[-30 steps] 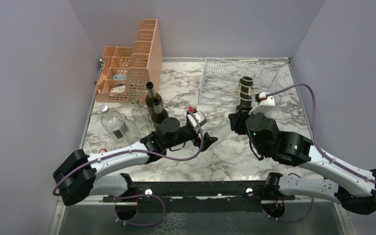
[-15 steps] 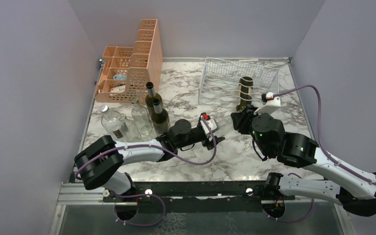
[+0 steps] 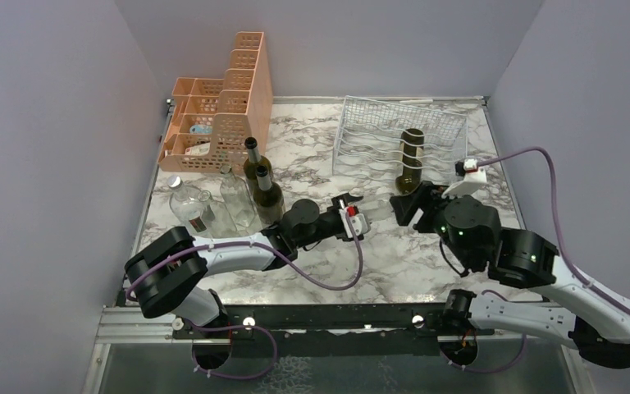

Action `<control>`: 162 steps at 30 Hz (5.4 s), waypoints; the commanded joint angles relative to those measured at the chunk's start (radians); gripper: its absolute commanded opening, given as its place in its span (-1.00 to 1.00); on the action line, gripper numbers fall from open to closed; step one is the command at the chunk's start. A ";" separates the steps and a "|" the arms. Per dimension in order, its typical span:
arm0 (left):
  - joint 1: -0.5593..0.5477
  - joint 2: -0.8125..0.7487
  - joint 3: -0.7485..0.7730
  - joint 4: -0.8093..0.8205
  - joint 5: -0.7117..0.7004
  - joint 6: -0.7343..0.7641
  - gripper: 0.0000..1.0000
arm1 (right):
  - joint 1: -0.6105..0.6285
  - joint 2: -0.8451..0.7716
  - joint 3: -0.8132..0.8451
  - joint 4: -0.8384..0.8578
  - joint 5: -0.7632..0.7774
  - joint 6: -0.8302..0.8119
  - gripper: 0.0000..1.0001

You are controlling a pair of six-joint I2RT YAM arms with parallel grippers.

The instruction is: Put the wine bottle on the wine rack

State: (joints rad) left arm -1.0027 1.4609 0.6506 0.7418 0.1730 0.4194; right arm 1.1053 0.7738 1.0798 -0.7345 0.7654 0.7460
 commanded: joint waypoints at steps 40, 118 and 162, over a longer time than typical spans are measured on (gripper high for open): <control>0.001 -0.068 0.287 -0.348 0.244 1.175 -1.00 | 0.004 0.095 0.021 -0.252 -0.293 0.008 0.33; -0.004 -0.464 0.519 -0.987 -0.436 -0.426 0.98 | -0.193 0.407 -0.382 0.428 -0.205 0.012 -0.98; -0.003 -0.473 0.532 -0.989 -0.313 -0.452 0.98 | -0.524 0.896 -0.294 1.107 -0.173 -0.201 -0.91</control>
State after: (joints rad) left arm -1.0035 0.9844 1.1530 -0.2569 -0.1650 -0.0189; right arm 0.5941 1.6428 0.7170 0.2584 0.5415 0.5560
